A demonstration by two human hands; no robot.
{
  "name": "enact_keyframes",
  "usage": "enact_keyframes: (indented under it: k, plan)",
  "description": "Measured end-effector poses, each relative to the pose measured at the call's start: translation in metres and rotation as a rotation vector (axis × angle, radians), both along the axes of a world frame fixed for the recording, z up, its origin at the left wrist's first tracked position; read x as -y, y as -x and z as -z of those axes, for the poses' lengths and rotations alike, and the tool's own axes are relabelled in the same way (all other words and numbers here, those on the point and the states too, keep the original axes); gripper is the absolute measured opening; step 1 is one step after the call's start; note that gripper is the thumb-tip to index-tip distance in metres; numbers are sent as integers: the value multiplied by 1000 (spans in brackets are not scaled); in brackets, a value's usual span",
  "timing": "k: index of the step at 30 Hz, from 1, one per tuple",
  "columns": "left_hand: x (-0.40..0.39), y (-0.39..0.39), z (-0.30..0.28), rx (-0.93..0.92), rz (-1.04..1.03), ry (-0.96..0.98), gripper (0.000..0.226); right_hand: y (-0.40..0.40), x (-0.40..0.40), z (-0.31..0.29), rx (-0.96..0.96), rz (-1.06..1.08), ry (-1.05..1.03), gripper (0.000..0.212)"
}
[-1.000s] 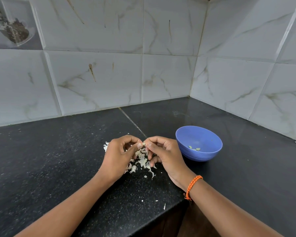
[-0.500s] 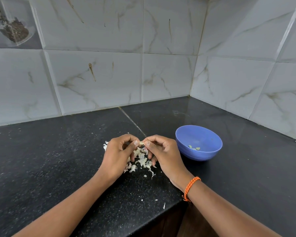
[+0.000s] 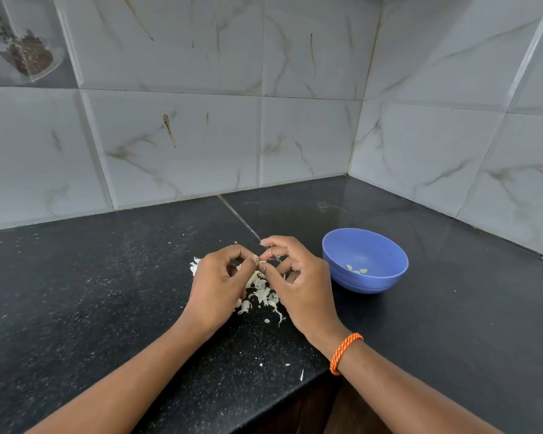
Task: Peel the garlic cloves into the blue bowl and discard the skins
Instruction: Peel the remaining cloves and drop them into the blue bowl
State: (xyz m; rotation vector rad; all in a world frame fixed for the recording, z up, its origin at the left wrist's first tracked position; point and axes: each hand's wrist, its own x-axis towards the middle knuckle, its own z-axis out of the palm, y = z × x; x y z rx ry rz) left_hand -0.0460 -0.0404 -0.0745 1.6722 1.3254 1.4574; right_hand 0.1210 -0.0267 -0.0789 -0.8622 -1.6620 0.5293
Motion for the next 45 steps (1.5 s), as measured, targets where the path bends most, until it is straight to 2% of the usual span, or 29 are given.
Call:
enact_keyframes:
  k: [6, 12, 17, 22, 24, 31, 33, 36, 45]
  plan:
    - [1, -2, 0, 68, -14, -9, 27, 4, 2, 2, 50, 106, -95, 34]
    - [2, -1, -1, 206, -48, 15, 24, 13, 11, 7, 264, 204, -328, 21]
    - [-2, 5, 1, 153, -51, 36, 22, 11, 8, 0, 118, 107, -121, 40]
    - [0, 3, -1, 158, -70, 23, 6, 4, 2, -5, -54, 48, 21, 51]
    - [-1, 4, -1, 168, -85, 30, 16, 2, 1, -4, -73, 34, 43, 53]
    - [2, 1, -2, 220, 5, 65, 15, 2, -1, -2, -57, 41, 50, 53]
    - [2, 0, -4, 224, 18, 58, 21, 2, -1, -3, -47, 47, 50, 52]
    - [2, -1, -5, 225, 15, 31, 28, 2, -1, -3, -31, 59, 57, 52]
    - [-2, 4, -1, 189, -37, 2, 27, 0, -5, 1, -5, 23, 95, 46]
